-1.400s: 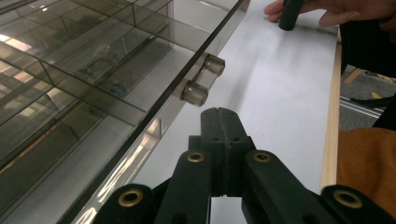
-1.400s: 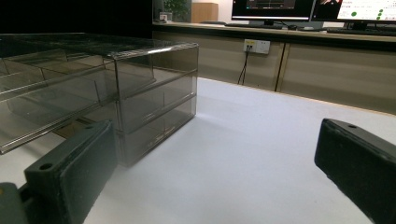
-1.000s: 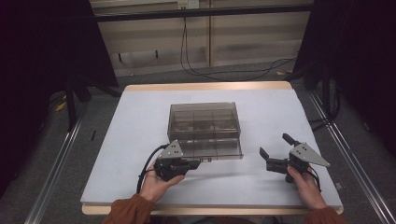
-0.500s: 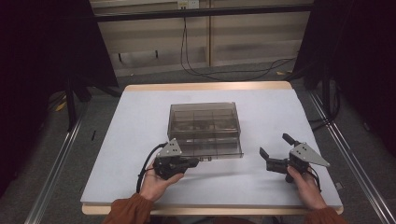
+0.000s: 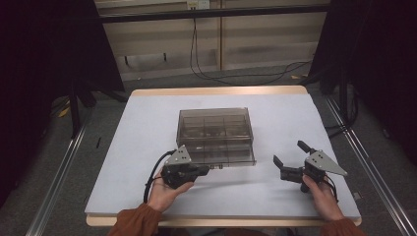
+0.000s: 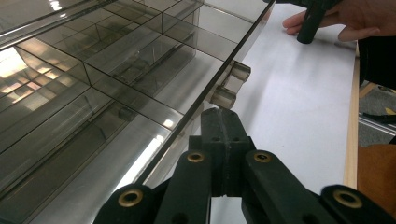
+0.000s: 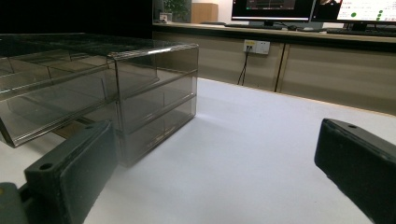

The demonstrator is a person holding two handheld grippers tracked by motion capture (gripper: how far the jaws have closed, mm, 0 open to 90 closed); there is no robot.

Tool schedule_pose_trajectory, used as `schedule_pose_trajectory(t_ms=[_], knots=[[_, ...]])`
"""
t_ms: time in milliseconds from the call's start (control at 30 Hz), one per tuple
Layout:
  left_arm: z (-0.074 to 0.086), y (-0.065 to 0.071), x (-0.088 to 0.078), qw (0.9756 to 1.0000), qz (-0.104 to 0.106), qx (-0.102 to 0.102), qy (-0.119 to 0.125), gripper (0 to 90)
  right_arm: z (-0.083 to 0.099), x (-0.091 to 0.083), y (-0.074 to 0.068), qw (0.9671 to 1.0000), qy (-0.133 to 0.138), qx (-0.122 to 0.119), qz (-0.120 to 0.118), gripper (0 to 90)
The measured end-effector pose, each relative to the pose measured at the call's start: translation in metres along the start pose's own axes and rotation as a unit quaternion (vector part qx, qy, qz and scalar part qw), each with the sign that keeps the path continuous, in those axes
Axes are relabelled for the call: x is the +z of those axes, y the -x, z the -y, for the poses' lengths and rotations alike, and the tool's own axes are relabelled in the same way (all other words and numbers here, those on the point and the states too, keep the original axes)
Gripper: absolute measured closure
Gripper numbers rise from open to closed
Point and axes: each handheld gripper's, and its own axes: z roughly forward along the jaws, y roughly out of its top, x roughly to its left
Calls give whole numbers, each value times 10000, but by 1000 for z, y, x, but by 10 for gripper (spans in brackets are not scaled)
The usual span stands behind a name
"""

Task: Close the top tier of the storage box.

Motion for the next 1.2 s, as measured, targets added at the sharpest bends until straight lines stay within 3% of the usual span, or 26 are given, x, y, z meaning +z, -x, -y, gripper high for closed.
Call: schedule_pose_trajectory(t_ms=[533, 1200], knots=[[0, -1, 1, 9999, 0, -77, 68, 900, 0, 0, 0, 10000, 0, 0, 1, 0], [-2, -5, 0, 9999, -103, -23, 58, 900, 0, 0, 0, 10000, 9, -24, 5, 0]])
